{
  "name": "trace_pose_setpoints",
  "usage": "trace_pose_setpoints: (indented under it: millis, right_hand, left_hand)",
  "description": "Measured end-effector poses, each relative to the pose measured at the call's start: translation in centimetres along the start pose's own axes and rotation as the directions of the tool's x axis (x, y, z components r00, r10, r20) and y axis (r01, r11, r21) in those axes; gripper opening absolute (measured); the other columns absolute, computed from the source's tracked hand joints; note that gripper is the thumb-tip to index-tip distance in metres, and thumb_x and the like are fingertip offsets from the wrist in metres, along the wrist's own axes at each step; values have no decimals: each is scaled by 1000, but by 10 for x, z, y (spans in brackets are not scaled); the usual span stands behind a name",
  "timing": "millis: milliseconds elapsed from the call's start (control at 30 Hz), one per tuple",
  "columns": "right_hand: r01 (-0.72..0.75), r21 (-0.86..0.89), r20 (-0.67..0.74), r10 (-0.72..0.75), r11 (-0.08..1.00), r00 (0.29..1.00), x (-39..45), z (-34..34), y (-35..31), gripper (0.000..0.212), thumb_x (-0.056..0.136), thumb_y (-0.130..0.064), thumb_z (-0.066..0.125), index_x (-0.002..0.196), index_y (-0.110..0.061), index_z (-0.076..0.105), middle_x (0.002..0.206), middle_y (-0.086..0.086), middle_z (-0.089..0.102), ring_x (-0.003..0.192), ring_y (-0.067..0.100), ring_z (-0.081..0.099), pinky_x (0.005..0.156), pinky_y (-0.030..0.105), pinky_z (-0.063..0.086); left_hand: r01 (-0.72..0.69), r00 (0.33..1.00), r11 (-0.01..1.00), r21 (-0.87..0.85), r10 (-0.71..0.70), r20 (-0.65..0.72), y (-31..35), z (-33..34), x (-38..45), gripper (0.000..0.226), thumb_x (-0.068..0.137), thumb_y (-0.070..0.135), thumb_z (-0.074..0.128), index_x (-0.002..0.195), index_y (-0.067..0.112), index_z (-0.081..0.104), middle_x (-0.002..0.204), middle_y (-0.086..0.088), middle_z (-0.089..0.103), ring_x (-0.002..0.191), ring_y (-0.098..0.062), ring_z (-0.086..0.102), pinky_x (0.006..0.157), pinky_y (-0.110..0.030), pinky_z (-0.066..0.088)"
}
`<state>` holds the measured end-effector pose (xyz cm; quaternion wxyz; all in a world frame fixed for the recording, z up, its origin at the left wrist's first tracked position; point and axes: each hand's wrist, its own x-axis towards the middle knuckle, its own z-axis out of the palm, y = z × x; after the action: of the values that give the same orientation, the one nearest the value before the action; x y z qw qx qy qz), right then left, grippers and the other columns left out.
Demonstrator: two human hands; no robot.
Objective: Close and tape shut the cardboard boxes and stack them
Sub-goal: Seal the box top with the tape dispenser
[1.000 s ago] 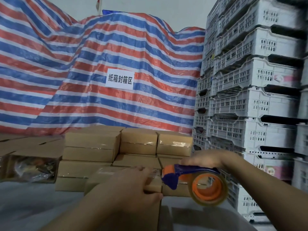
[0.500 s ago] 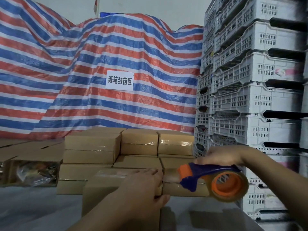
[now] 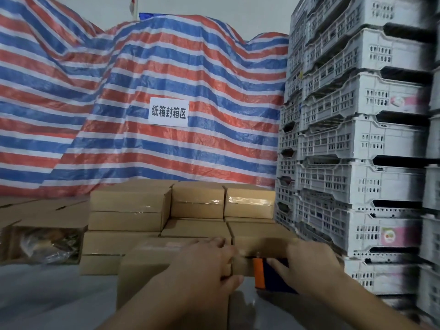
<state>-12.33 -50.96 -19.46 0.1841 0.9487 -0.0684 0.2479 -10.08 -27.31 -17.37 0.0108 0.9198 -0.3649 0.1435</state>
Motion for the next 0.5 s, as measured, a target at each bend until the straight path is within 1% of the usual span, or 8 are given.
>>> trace_pose_setpoints:
  millis: [67,100,200,267,367,400,467,500]
  right_hand:
    - [-82,59,18,81,995,997,-14,17,-2,63,90,-79,26,79,-25,58,82,-6,64,80,14,67,54,29,38]
    - [-112,84,26,110,990,994,-20,23,-3,61,90,-79,25,82,-27,57,85,-6,64,83,12,67,55,29,38]
    - [-167,150,48,161,975,986,-32,34,-6,64,89,-79,24,109,-31,61,93,-8,66,85,7,67,53,26,38]
    - [-174,166,62,166,971,984,-32,34,-5,66,90,-79,24,114,-30,61,94,-7,66,86,7,67,54,25,38]
    - [-189,131,100,177,973,979,-27,22,-6,72,88,-82,18,97,-28,65,86,-6,63,84,12,67,56,28,40]
    - [-210,123,106,197,970,975,-24,15,-6,76,87,-83,15,89,-27,66,82,-6,62,80,13,65,54,29,39]
    - [-247,196,38,244,949,969,-11,-3,-6,80,86,-82,11,71,-22,61,70,-6,59,63,11,57,49,28,35]
    - [-244,294,-27,264,924,964,-5,-11,-5,79,87,-81,12,66,-21,58,66,-5,58,58,11,54,49,29,37]
  left_hand:
    - [-3,1000,1000,-3,3,-11,0,0,0,61,96,59,40,150,34,25,160,2,22,145,-18,25,116,-40,20]
    - [-4,1000,1000,-5,4,-15,0,0,0,60,96,59,41,149,34,27,160,2,24,144,-18,26,116,-40,22]
    - [-11,1000,1000,-8,11,-27,0,0,-1,58,96,59,41,147,34,31,158,2,27,141,-18,31,114,-39,25]
    - [-14,999,1000,-10,14,-37,0,1,0,57,96,59,41,146,34,32,158,3,28,141,-18,31,114,-39,25]
    - [-19,999,1000,-4,19,-47,-1,3,0,58,95,60,41,147,34,31,158,2,27,142,-18,29,114,-39,24]
    - [-21,999,1000,-4,21,-47,-1,4,1,59,95,60,41,146,34,31,158,2,27,142,-18,29,114,-39,24]
    - [-22,998,1000,-4,22,-51,-2,5,1,59,95,61,41,146,34,31,157,2,29,142,-18,29,114,-40,23]
    - [-24,998,1000,-3,24,-52,-2,5,2,58,95,61,41,145,34,32,156,2,30,142,-18,30,114,-40,23]
